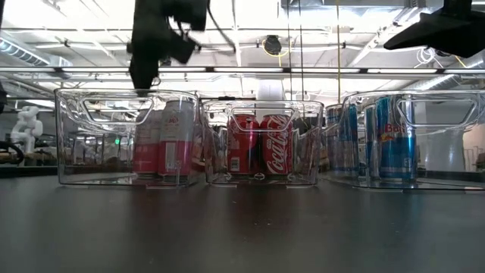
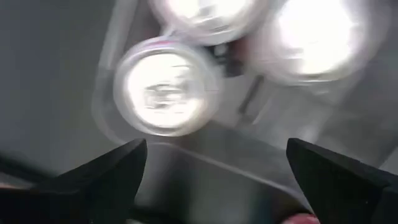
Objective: Sort soda cans
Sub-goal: Put the top red soda can into the center transparent bin
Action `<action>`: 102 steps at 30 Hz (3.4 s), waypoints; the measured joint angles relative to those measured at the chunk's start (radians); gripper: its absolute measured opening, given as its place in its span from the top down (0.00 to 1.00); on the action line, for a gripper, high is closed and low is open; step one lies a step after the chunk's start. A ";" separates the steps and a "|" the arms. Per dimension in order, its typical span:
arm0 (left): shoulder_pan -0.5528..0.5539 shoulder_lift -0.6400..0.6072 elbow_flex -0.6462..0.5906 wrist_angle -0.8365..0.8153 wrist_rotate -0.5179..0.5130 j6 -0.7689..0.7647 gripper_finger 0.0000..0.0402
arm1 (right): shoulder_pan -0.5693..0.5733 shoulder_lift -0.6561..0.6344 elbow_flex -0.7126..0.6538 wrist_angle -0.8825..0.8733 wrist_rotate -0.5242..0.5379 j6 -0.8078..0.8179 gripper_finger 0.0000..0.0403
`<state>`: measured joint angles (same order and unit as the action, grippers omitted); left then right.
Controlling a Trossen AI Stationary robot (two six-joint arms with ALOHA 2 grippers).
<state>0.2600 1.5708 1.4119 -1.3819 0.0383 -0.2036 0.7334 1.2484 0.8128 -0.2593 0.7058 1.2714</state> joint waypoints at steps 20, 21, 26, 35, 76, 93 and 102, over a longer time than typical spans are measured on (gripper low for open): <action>-0.566 -0.243 0.023 0.161 -0.086 -0.702 0.02 | 0.000 0.000 0.000 -0.009 -0.004 -0.114 0.05; -0.589 -0.240 0.023 0.171 -0.112 -0.745 0.02 | 0.000 0.000 0.000 -0.009 -0.004 -0.142 0.05; -0.691 -0.233 0.023 0.224 -0.181 -0.869 0.02 | 0.000 0.000 0.000 -0.009 -0.004 -0.261 0.05; -0.851 -0.185 0.022 0.178 -0.232 -1.022 0.02 | -0.001 0.000 0.000 -0.109 0.001 -0.311 0.05; -1.086 -0.097 -0.053 -0.166 -0.252 -1.046 0.02 | -0.001 0.000 0.000 -0.049 0.000 0.029 0.05; -1.146 -0.513 -0.469 0.144 -0.156 -1.176 0.02 | -0.001 0.000 0.000 0.061 0.008 0.105 0.05; -1.146 -0.479 -0.479 0.212 -0.090 -1.178 0.02 | -0.001 0.049 0.000 0.070 0.010 0.168 0.05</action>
<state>-0.8860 1.0917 0.9329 -1.1697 -0.0522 -1.3819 0.7326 1.2969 0.8131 -0.1891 0.7158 1.4389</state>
